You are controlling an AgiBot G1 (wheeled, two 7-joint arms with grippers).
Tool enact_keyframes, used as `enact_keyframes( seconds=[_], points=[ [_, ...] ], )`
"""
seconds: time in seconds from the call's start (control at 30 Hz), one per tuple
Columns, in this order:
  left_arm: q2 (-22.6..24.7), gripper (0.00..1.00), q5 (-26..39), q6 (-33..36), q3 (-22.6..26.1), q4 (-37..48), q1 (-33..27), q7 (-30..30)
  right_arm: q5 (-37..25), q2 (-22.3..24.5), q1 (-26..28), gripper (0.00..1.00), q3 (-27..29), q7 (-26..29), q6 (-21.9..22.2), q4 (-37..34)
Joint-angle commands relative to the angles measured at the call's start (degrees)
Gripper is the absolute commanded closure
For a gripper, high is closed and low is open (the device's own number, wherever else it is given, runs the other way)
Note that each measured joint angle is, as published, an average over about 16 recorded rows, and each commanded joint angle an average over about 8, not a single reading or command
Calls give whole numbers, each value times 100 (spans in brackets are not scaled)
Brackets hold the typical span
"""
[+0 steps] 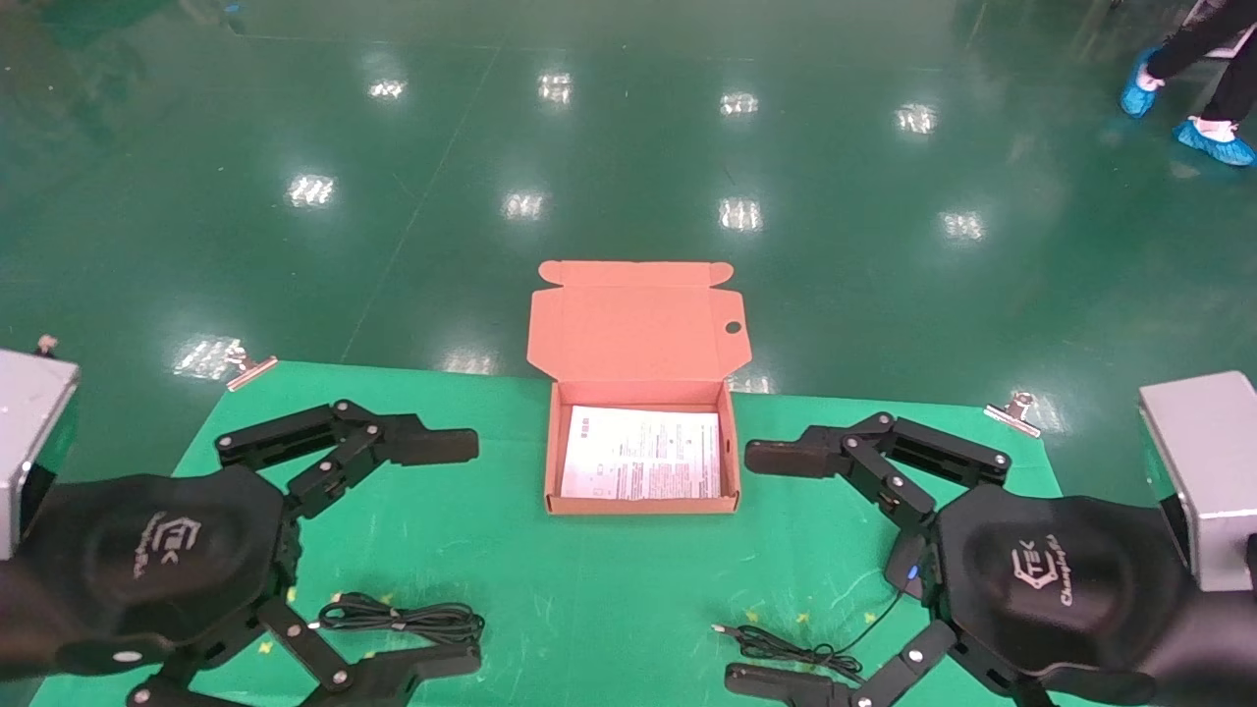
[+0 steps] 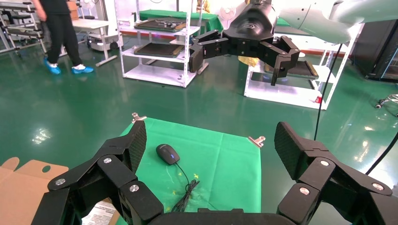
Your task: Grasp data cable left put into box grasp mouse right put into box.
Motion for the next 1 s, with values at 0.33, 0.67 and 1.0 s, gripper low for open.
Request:
enact_keyframes(
  seconds=[0.33, 0.67, 1.0],
  points=[
    [0, 0, 0, 0, 0, 0, 0, 0, 0, 0, 0, 0, 0, 0, 0, 0],
    [-26, 0, 159, 2, 62, -47, -43, -11, -135, 52, 10, 0, -33, -17, 11, 19],
    [1, 0, 1429, 140, 591, -216, -640, -85, -1381, 234, 569, 0, -411, -271, -182, 253]
  ],
)
